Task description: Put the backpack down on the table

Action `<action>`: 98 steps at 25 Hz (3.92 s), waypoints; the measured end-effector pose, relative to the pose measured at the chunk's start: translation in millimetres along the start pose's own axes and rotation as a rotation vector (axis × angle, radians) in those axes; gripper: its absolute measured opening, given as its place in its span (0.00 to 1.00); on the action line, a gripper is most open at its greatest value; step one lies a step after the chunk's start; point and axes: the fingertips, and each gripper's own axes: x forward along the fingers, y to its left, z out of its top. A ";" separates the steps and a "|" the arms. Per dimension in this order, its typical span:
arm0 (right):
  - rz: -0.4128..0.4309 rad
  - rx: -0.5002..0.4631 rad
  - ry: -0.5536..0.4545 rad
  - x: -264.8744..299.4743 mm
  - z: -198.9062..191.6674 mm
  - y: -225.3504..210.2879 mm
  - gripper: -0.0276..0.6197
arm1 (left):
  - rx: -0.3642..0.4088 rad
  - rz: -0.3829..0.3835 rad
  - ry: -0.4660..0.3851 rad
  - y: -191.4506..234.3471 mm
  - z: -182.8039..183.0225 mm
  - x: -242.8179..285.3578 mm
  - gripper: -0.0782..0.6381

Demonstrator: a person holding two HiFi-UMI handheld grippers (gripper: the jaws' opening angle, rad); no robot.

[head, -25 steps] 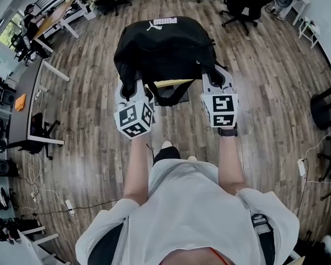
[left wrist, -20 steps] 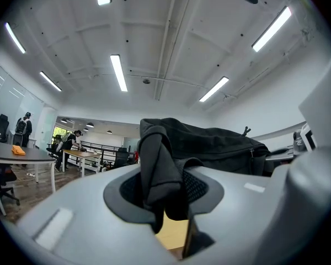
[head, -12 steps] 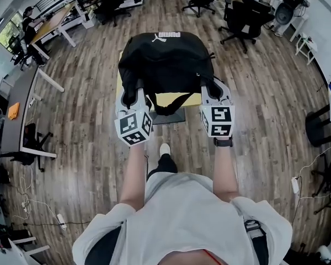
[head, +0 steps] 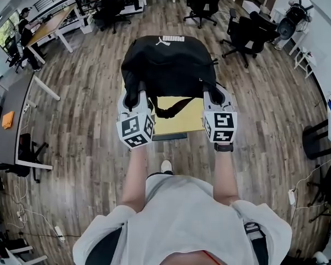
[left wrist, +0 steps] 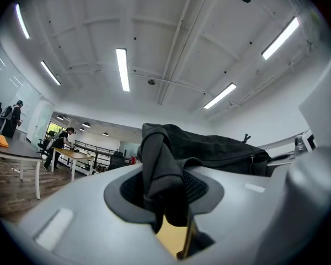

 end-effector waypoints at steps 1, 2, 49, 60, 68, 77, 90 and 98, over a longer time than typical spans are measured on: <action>-0.003 0.005 0.003 10.2 -0.3 2.0 0.09 | 0.000 -0.004 -0.001 6.6 -0.4 7.9 0.28; -0.006 0.008 0.008 20.8 -0.7 4.5 0.09 | -0.002 -0.008 0.000 13.8 -1.8 15.9 0.28; 0.089 0.051 0.335 362.1 -153.3 -44.3 0.09 | -0.067 0.018 0.365 116.9 -194.6 321.0 0.28; 0.139 0.079 0.448 391.6 -222.1 -52.4 0.09 | -0.086 0.062 0.492 116.6 -264.1 337.0 0.28; 0.158 0.110 0.509 407.0 -269.3 -56.5 0.09 | -0.082 0.060 0.565 116.2 -309.0 346.6 0.28; 0.196 0.118 0.599 414.0 -326.7 -45.6 0.09 | -0.090 0.084 0.681 122.0 -368.1 335.1 0.28; 0.201 0.139 0.690 418.1 -381.4 -46.1 0.09 | -0.103 0.083 0.781 119.1 -422.9 337.8 0.28; 0.229 0.148 0.732 413.9 -409.5 -38.3 0.09 | -0.109 0.107 0.853 125.4 -460.8 321.1 0.28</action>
